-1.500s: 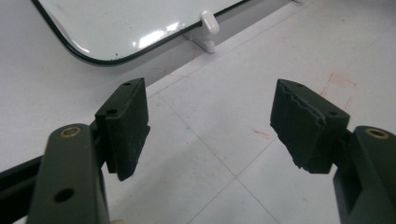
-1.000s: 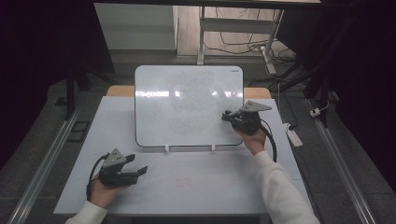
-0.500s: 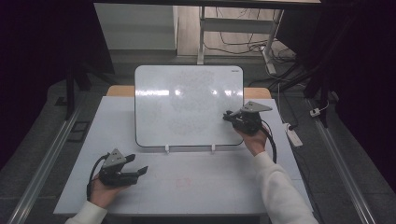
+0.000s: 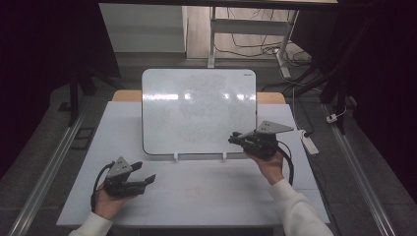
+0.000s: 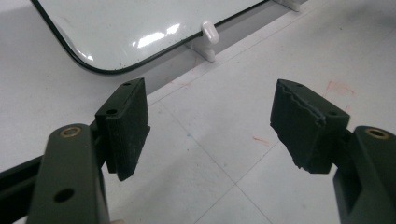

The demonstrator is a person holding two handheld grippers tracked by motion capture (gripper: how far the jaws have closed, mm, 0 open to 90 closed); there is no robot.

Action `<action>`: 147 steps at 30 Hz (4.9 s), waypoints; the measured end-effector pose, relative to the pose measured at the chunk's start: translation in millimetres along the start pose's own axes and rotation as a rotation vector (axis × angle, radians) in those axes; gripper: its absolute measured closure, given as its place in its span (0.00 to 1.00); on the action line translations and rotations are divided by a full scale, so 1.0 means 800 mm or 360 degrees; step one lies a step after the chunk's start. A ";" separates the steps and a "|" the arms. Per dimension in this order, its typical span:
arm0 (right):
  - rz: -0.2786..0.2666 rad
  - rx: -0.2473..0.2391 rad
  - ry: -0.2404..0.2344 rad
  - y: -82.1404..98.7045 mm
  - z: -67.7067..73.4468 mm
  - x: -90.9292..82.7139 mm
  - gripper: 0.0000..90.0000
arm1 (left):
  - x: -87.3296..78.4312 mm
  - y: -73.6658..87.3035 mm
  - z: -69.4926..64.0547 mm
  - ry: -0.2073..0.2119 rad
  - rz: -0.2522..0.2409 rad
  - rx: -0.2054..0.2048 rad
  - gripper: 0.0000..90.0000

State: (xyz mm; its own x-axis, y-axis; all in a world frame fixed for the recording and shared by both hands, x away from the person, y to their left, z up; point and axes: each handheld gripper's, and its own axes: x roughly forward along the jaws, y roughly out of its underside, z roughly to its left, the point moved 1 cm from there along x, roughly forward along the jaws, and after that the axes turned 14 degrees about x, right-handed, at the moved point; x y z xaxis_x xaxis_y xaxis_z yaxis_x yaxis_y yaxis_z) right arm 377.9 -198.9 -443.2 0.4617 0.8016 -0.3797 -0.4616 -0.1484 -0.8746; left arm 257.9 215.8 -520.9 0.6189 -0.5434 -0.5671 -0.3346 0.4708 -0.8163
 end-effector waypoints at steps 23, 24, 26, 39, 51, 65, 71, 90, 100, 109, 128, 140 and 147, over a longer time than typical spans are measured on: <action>0.0286 0.0003 -0.0216 0.042 0.044 0.046 0.86 | -0.005 -0.003 0.001 -0.0016 -0.0096 -0.0010 0.32; 0.0290 0.0012 -0.0223 0.043 0.045 0.048 0.86 | -0.005 -0.004 0.000 -0.0017 -0.0099 -0.0009 0.32; 0.0300 0.0006 -0.0229 0.044 0.046 0.051 0.86 | -0.006 -0.006 -0.001 -0.0025 -0.0108 0.0005 0.32; 0.0297 0.0070 -0.0250 0.043 0.050 0.058 0.86 | 0.002 -0.058 -0.021 -0.0008 -0.0203 0.0137 0.31; 0.0329 0.0104 -0.0291 0.044 0.056 0.069 0.86 | 0.047 -0.136 -0.060 0.0181 -0.0280 0.0313 0.33; 0.0381 0.0138 -0.0320 0.051 0.061 0.078 0.86 | 0.095 -0.186 -0.081 0.0341 -0.0343 0.0392 0.55; 0.0386 0.0147 -0.0328 0.052 0.062 0.079 0.86 | 0.105 -0.191 -0.084 0.0407 -0.0362 0.0398 0.69; 0.0396 0.0169 -0.0373 0.052 0.065 0.080 0.79 | 0.098 -0.188 -0.076 0.0326 -0.0361 0.0443 0.91; 0.0114 0.0082 -0.0197 0.056 0.060 0.037 0.47 | 0.062 -0.173 -0.032 0.0183 -0.0402 0.0307 0.91; -0.0012 0.0008 0.0231 0.093 -0.004 -0.060 0.45 | 0.049 -0.155 -0.006 0.0117 -0.0382 0.0232 0.91; 0.0034 -0.0151 0.0487 0.120 -0.034 -0.098 0.42 | 0.025 -0.173 0.056 -0.0042 -0.0393 0.0103 0.91; 0.0061 -0.0140 0.0510 0.121 -0.038 -0.093 0.42 | 0.034 -0.228 0.135 -0.0188 -0.0275 0.0035 0.91; 0.0079 -0.0144 0.0517 0.122 -0.038 -0.090 0.43 | 0.045 -0.237 0.176 -0.0296 -0.0135 -0.0010 0.91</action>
State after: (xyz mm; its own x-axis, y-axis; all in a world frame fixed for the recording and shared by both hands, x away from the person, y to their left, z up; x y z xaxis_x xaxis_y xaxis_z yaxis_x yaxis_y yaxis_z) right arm 322.4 -288.6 -510.6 0.6643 0.5678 -0.4861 -0.4274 -0.2450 -0.8702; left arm 443.9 205.0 -371.2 0.7655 -0.4429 -0.4667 -0.2798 0.4241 -0.8613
